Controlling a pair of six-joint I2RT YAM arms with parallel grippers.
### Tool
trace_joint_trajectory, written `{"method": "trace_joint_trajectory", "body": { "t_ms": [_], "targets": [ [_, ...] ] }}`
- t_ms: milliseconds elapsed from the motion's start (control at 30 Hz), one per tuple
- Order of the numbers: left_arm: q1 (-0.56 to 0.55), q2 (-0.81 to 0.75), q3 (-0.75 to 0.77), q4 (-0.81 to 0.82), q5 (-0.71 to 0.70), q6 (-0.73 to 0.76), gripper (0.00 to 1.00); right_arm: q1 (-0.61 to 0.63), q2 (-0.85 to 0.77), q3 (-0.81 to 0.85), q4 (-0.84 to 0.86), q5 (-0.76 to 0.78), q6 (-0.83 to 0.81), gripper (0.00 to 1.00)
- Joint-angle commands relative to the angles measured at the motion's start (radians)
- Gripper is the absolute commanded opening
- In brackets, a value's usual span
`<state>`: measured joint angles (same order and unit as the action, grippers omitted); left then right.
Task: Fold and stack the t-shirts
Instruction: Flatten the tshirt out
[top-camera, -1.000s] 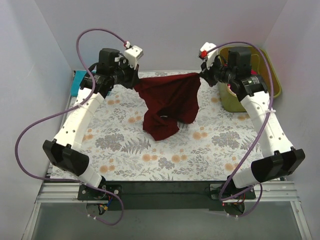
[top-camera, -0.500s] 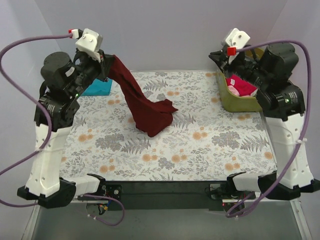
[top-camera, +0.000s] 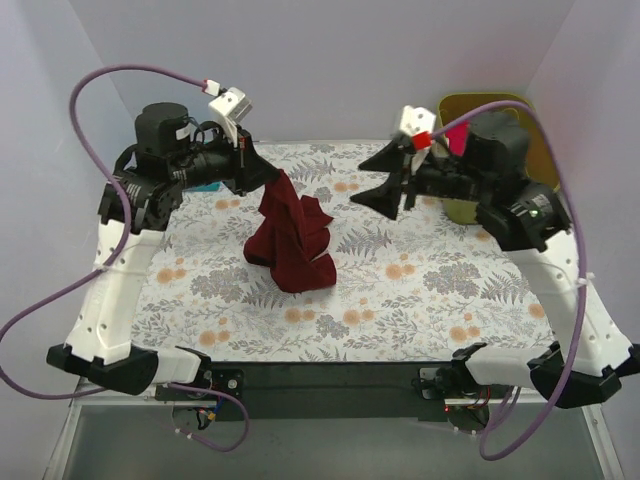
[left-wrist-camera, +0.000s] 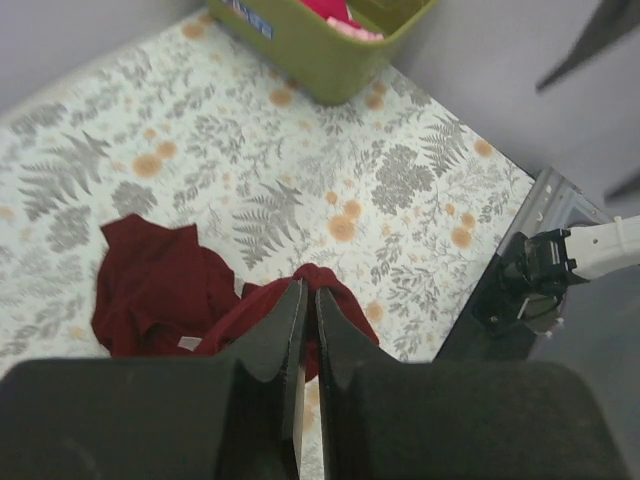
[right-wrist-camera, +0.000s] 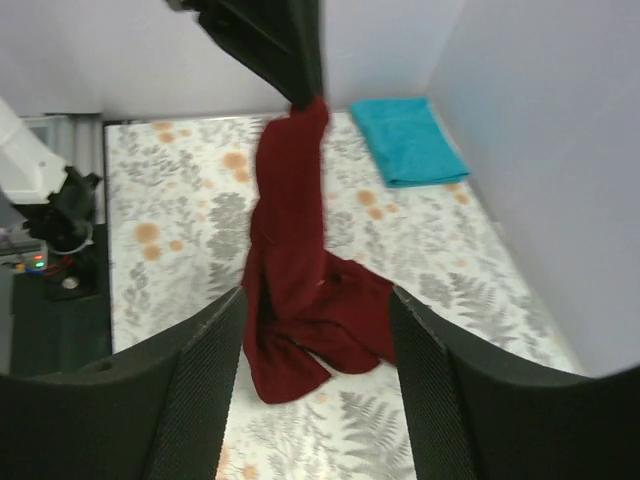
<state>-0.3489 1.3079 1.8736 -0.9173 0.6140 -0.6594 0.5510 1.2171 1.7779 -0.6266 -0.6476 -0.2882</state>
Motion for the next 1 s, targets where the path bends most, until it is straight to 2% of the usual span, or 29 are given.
{"method": "trace_joint_trajectory", "body": {
  "t_ms": [0,33,67,167,333,433,667,800,900,967],
  "targets": [
    [0.001,0.020,-0.034,-0.008,0.032,-0.107,0.00,0.169,0.027,-0.035,0.085,0.069,0.070,0.67],
    [0.001,0.030,-0.040,0.010,0.027,-0.127,0.00,0.219,0.032,-0.063,0.109,0.180,0.061,0.68],
    [0.001,0.037,-0.041,0.017,0.017,-0.147,0.00,0.307,0.047,-0.074,0.149,0.225,0.052,0.70],
    [0.001,0.086,-0.018,0.023,-0.005,-0.206,0.00,0.441,0.079,-0.094,0.200,0.421,0.006,0.74],
    [0.001,0.137,-0.011,0.009,0.038,-0.244,0.00,0.515,0.122,-0.178,0.367,0.693,-0.147,0.72],
    [0.002,0.137,-0.034,0.011,0.070,-0.252,0.00,0.517,0.136,-0.213,0.427,0.741,-0.216,0.64],
    [0.001,0.122,-0.053,0.015,0.118,-0.258,0.00,0.518,0.177,-0.262,0.468,0.819,-0.331,0.62],
    [0.001,0.110,-0.068,0.017,0.128,-0.253,0.00,0.517,0.182,-0.291,0.482,0.867,-0.368,0.51],
    [0.001,0.105,-0.065,0.021,0.141,-0.252,0.00,0.504,0.177,-0.304,0.478,0.902,-0.359,0.48],
    [0.001,0.105,-0.060,0.029,0.162,-0.252,0.00,0.486,0.170,-0.304,0.466,0.893,-0.351,0.41]
  ]
}}
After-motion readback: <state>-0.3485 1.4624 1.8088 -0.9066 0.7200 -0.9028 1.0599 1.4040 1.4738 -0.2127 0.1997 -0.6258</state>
